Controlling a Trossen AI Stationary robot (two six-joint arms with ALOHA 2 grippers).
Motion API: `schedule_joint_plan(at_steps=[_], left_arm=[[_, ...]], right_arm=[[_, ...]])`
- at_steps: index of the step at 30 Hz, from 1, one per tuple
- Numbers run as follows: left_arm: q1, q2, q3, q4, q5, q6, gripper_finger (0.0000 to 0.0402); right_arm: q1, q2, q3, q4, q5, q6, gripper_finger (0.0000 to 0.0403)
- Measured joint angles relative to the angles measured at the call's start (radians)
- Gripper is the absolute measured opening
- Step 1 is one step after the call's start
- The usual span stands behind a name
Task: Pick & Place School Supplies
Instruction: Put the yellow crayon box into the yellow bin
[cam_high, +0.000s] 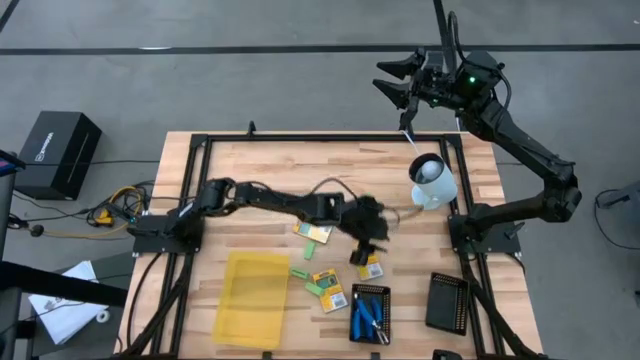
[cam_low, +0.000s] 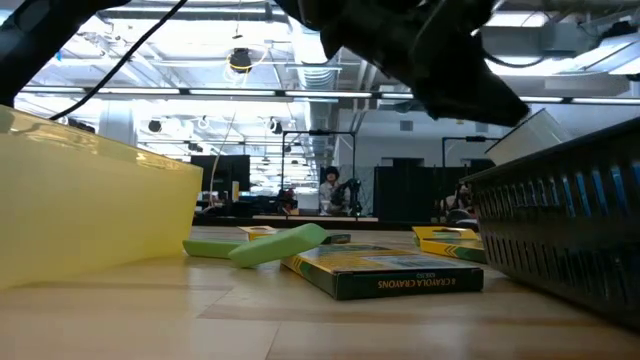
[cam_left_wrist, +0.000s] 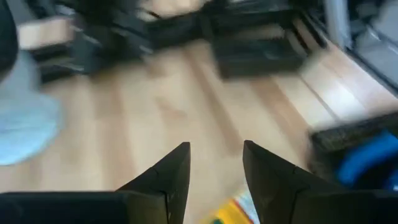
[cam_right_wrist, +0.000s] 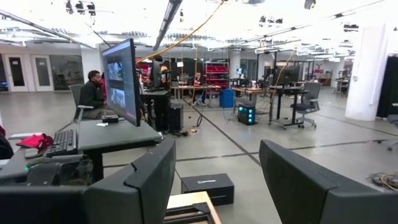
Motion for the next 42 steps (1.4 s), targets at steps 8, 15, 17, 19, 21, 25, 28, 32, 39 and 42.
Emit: schedule_joint_plan(at_steps=[8,15,17,19,21,25,28,32,39,42], left_arm=[[0.1,-0.123,-0.077,-0.045,-0.018,-0.069,0.014],[0.119,-0.315,-0.245,-0.193,-0.015,-0.182,0.014],[0.119,-0.355,-0.304,-0.278,-0.015,-0.231,0.014],[0.119,-0.39,-0.363,-0.35,-0.024,-0.29,0.014],[0.119,-0.423,-0.431,-0.376,-0.047,-0.369,0.014],[0.14,-0.488,-0.563,-0.361,-0.084,-0.529,0.014],[0.159,-0.542,-0.636,-0.338,-0.111,-0.613,0.014],[0.184,-0.607,-0.71,-0.284,-0.168,-0.659,0.014],[0.25,-0.696,-0.8,-0.203,-0.207,-0.703,0.014],[0.272,-0.72,-0.833,-0.19,-0.206,-0.71,0.014]], right_arm=[[-0.005,-0.018,0.001,-0.011,-0.006,0.039,0.0224],[0.002,-0.083,0.0,-0.314,-0.023,0.068,0.0224],[0.019,-0.105,0.0,-0.414,-0.005,0.062,0.0224],[0.047,-0.116,0.0,-0.479,0.051,0.063,0.0224],[0.08,-0.119,0.0,-0.546,0.123,0.058,0.0224],[0.118,-0.103,0.0,-0.703,0.23,0.036,0.0224],[0.13,-0.071,-0.001,-0.768,0.243,0.06,0.0224],[0.143,-0.027,0.0,-0.806,0.242,0.095,0.0224],[0.19,0.068,0.0,-0.806,0.238,0.109,0.0224],[0.212,0.111,0.0,-0.796,0.219,0.117,0.0224]])
